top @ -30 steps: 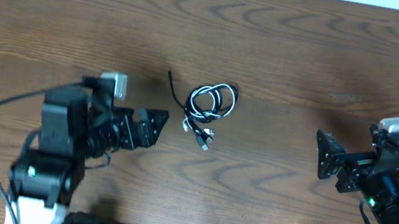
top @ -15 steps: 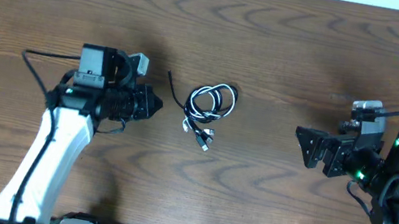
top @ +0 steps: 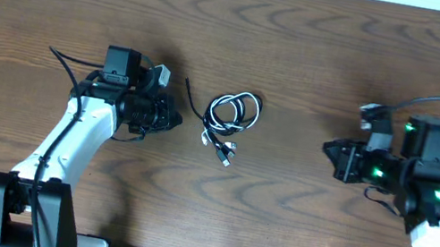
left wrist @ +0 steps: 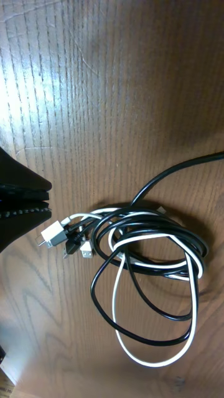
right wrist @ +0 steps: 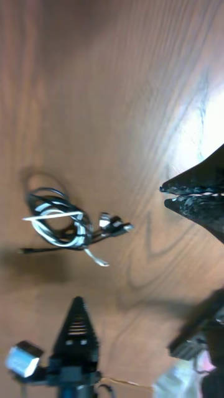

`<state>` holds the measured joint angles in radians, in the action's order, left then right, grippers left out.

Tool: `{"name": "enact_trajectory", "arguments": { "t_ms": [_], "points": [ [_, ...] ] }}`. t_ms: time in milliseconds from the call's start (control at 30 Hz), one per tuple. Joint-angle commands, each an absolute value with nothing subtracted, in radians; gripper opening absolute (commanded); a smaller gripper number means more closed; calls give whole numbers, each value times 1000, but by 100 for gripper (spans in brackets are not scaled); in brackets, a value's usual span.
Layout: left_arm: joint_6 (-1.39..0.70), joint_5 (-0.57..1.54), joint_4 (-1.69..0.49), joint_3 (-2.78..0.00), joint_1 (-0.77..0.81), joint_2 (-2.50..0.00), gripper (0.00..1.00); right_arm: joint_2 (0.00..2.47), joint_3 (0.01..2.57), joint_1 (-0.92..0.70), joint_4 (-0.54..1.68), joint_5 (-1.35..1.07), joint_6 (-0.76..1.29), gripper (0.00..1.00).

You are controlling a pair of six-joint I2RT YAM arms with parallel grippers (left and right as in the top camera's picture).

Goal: Untangle cables
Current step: 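Move both grippers forward toward the tangled black and white cables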

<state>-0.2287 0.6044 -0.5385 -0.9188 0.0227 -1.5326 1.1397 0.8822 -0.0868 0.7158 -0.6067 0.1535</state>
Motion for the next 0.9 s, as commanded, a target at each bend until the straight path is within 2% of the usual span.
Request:
{"name": "enact_trajectory", "arguments": {
  "t_ms": [0,267,367,400,433,467,533,567,600,667,767,867],
  "points": [
    [-218,617,-532,-927,24,-1534,9,1221,894,-165,695,-629,165,2],
    [-222,522,-532,-927,24,-1534,10,1421,894,-386,484,-628,289,4],
    [-222,522,-532,-927,24,-1534,16,1505,894,-482,361,-607,295,18],
    [-222,522,-532,-927,24,-1534,17,1531,894,-507,330,-571,313,28],
    [-222,522,-532,-927,24,-1534,27,1562,894,-535,302,-525,351,60],
    [-222,522,-532,-927,24,-1534,34,1579,894,-551,286,-506,370,72],
    [-222,522,-532,-927,24,-1534,47,1611,894,-579,252,-496,378,86],
    [-222,522,-532,-927,24,-1534,55,1633,894,-596,228,-492,378,98],
    [-222,522,-532,-927,24,-1534,67,1648,894,-604,214,-469,378,99],
    [-222,522,-533,-927,24,-1534,78,1669,894,-610,194,-402,378,99],
    [-222,522,-533,-927,24,-1534,100,1672,894,-610,207,-379,377,99],
    [-222,522,-533,-927,24,-1534,98,1672,894,-610,208,-379,377,99]
  ]
}}
